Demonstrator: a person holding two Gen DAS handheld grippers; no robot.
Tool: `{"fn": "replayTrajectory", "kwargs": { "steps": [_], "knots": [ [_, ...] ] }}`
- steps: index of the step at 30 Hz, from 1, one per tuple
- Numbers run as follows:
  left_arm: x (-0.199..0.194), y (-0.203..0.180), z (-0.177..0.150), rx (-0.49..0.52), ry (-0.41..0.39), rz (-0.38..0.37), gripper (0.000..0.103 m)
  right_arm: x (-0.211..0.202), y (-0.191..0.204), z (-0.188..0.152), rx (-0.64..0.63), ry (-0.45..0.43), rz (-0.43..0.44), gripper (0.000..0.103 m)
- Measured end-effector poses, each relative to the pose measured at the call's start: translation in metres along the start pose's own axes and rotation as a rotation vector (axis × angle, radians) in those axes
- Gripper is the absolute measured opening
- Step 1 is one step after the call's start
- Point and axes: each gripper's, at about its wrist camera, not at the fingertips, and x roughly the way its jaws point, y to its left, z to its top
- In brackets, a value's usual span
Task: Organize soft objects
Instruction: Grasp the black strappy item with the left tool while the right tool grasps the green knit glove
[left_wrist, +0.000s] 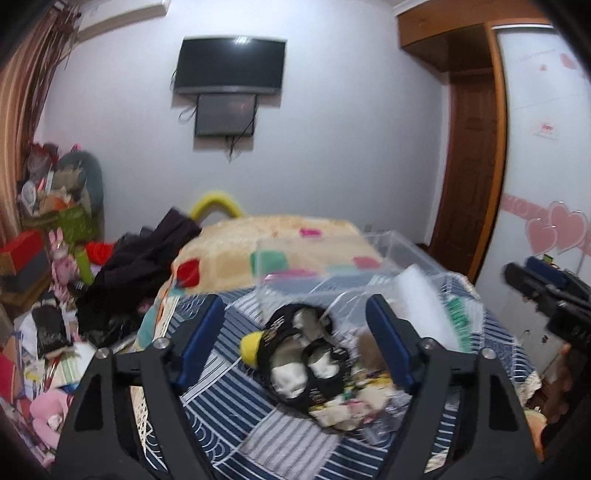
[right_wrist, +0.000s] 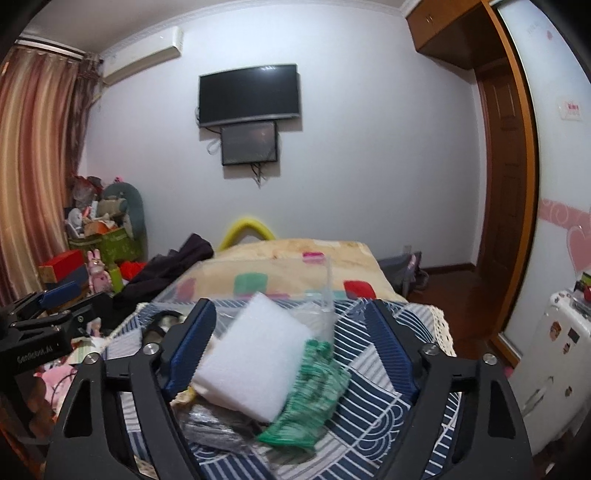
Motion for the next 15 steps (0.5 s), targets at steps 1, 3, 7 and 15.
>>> {"fn": "replayTrajectory", "kwargs": {
  "steps": [1,3,7,15],
  "knots": [
    [0.008,0.005,-0.002,-0.015,0.022,0.005,0.073,0.004,-0.005,-0.003,0.007,0.017,-0.010,0.078],
    [0.022,0.015,-0.005,-0.045,0.067,0.006,0.067,0.008,-0.011,-0.007,0.021,0.040,-0.018,0.075],
    [0.048,0.028,-0.009,-0.091,0.135,-0.031,0.065,0.021,-0.022,-0.017,0.044,0.101,-0.034,0.066],
    [0.095,0.007,-0.011,-0.039,0.200,-0.066,0.065,0.036,-0.040,-0.031,0.099,0.224,-0.028,0.059]
  ]
}}
